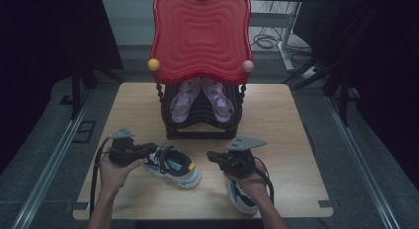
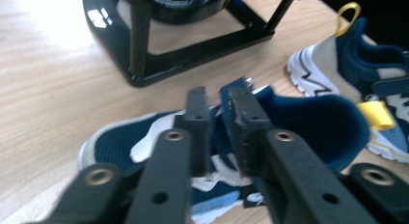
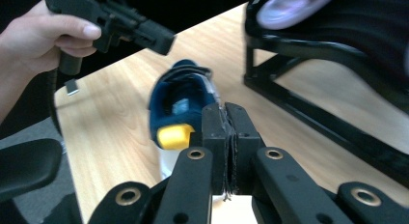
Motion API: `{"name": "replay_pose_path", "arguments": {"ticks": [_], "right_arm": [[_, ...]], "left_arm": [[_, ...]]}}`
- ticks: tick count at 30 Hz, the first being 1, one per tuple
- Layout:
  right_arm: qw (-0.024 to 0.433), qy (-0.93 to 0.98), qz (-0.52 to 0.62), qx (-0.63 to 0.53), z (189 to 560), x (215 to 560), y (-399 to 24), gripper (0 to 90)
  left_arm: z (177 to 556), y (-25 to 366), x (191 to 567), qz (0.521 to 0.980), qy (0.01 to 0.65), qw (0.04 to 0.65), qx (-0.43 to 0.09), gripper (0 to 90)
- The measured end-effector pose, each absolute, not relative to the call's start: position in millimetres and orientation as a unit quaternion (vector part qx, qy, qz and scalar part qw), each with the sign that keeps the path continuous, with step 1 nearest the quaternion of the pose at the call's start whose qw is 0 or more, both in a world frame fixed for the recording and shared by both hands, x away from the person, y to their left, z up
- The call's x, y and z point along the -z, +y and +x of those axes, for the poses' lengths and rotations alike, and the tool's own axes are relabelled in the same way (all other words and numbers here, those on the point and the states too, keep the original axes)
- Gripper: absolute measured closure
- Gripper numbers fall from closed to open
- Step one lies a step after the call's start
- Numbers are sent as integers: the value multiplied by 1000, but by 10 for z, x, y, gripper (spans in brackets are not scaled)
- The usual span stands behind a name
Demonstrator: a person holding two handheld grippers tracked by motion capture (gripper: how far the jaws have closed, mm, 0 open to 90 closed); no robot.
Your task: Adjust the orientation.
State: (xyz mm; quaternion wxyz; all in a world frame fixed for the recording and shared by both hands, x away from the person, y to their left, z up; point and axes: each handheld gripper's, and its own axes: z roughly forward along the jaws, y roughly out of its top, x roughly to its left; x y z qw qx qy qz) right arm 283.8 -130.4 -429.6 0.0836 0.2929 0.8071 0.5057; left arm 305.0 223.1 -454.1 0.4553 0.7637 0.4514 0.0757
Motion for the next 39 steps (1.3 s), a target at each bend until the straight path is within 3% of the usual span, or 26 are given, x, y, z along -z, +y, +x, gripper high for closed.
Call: {"name": "replay_pose_path", "arguments": {"ticks": [6, 13, 29, 39], "right_arm": [[73, 814, 300, -492, 2869, 4379, -992, 888], [72, 814, 318, -480, 2972, 4539, -825, 892], [88, 827, 314, -457, 3020, 4689, -721, 894], [69, 834, 285, -468, 2880, 4707, -681, 894]], "left_arm": [[3004, 2271, 4515, 765, 453, 450, -83, 604], [2958, 2393, 4497, 756, 463, 455, -84, 527], [2907, 2532, 4518, 736, 482, 465, -101, 523], [2848, 2657, 4541, 723, 497, 469, -100, 513]]}}
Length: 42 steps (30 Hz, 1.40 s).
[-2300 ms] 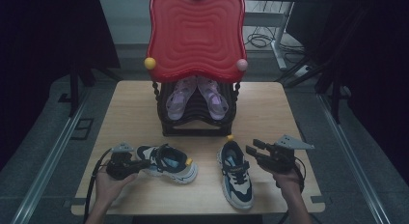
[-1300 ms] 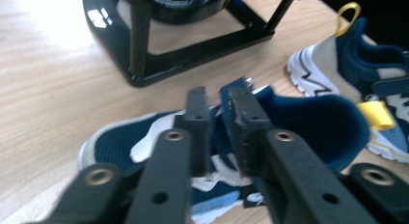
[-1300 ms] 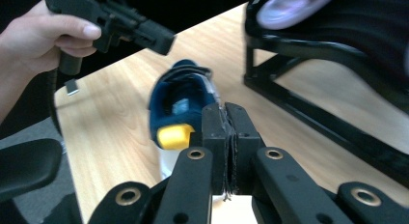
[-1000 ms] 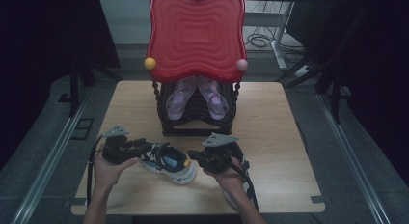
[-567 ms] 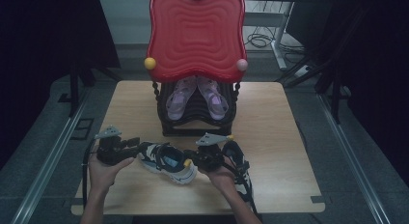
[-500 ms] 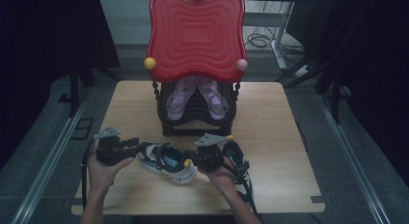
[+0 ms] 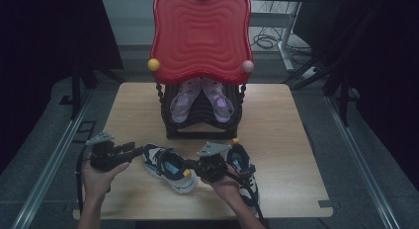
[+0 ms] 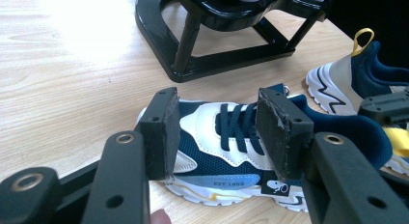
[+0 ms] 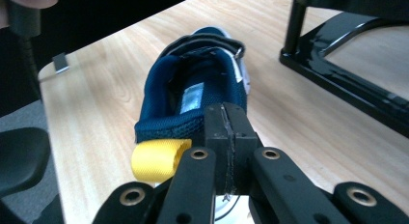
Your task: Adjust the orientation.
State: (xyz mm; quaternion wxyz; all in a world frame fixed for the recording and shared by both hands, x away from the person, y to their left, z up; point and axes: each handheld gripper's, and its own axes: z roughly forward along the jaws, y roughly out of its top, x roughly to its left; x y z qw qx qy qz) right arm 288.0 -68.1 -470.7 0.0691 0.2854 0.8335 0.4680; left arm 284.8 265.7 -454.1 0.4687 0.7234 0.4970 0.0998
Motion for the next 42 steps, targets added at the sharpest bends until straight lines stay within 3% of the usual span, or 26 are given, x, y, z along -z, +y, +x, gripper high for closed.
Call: {"name": "replay_pose_path", "arguments": {"ticks": [42], "right_arm": [[-49, 832, 188, -520, 2437, 5021, 24, 894]], "left_arm": [[2790, 2837, 4552, 713, 512, 469, -98, 498]]}}
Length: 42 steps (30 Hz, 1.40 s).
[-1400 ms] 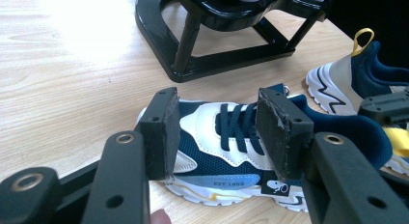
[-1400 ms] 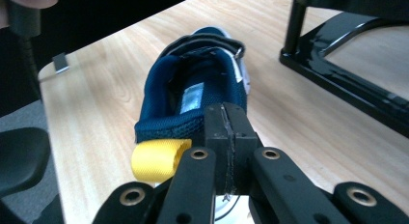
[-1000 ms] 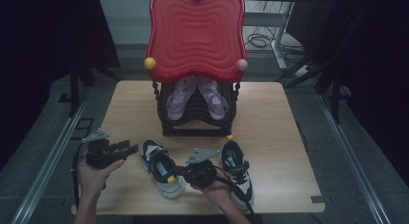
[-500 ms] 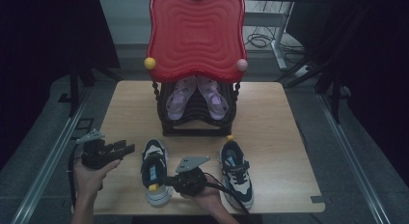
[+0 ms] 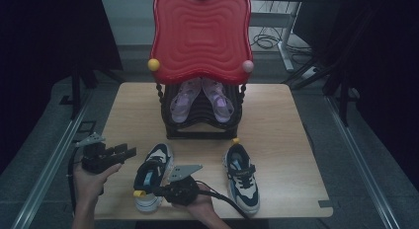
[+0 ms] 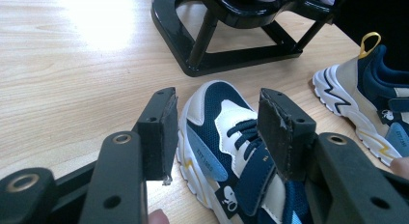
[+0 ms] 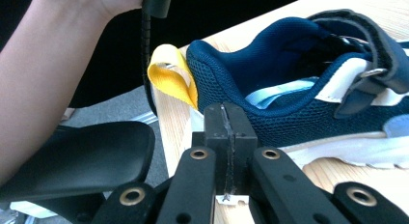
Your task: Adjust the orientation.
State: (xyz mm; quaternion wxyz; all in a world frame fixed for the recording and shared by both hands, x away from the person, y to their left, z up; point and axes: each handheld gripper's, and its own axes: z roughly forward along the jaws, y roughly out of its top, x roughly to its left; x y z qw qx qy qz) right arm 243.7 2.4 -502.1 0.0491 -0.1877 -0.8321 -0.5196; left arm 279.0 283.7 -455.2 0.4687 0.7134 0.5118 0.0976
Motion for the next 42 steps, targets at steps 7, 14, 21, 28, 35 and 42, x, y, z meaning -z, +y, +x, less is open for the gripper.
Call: {"name": "replay_pose_path", "arguments": {"ticks": [7, 14, 21, 28, 35, 42], "right_arm": [[57, -830, -188, 522, 2462, 5067, 146, 894], [46, -834, -189, 516, 2448, 5015, 81, 893], [2, -831, -202, 518, 2427, 4813, -288, 894], [-34, -821, -233, 520, 2459, 4676, -760, 893], [-64, -813, -250, 523, 2442, 4594, -1129, 894], [-78, -817, -259, 510, 2434, 4586, -1323, 894]], "left_arm": [[2788, 2821, 4548, 716, 511, 465, -96, 489], [2775, 2827, 4538, 715, 511, 466, -101, 488], [2752, 2790, 4513, 718, 508, 464, -102, 486], [2755, 2780, 4529, 720, 511, 459, -102, 483], [2736, 2737, 4527, 724, 509, 454, -106, 482], [2713, 2722, 4516, 725, 506, 454, -108, 482]]}}
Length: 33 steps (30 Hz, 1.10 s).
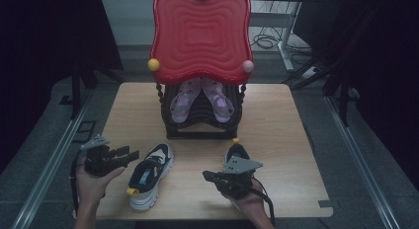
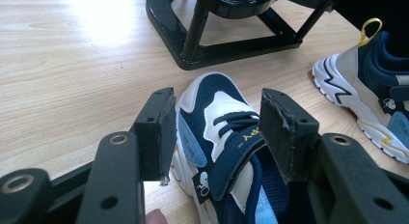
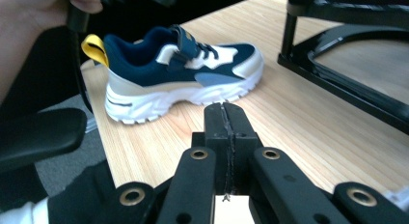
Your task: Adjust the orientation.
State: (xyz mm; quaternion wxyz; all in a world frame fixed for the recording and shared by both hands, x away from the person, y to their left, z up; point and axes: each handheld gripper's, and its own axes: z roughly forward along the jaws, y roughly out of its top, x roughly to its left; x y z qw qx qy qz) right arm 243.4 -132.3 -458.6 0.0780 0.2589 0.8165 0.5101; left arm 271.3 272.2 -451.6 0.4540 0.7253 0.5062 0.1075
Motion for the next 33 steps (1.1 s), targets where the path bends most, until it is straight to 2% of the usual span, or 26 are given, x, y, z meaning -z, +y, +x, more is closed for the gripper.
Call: {"name": "replay_pose_path", "arguments": {"ticks": [17, 33], "right_arm": [[112, 820, 299, -475, 2274, 4762, -1754, 894], [97, 827, 312, -457, 2195, 4895, -1894, 894]], "left_arm": [[2709, 2702, 4513, 727, 502, 458, -103, 477], [2719, 2665, 4532, 731, 499, 454, -101, 474]]}}
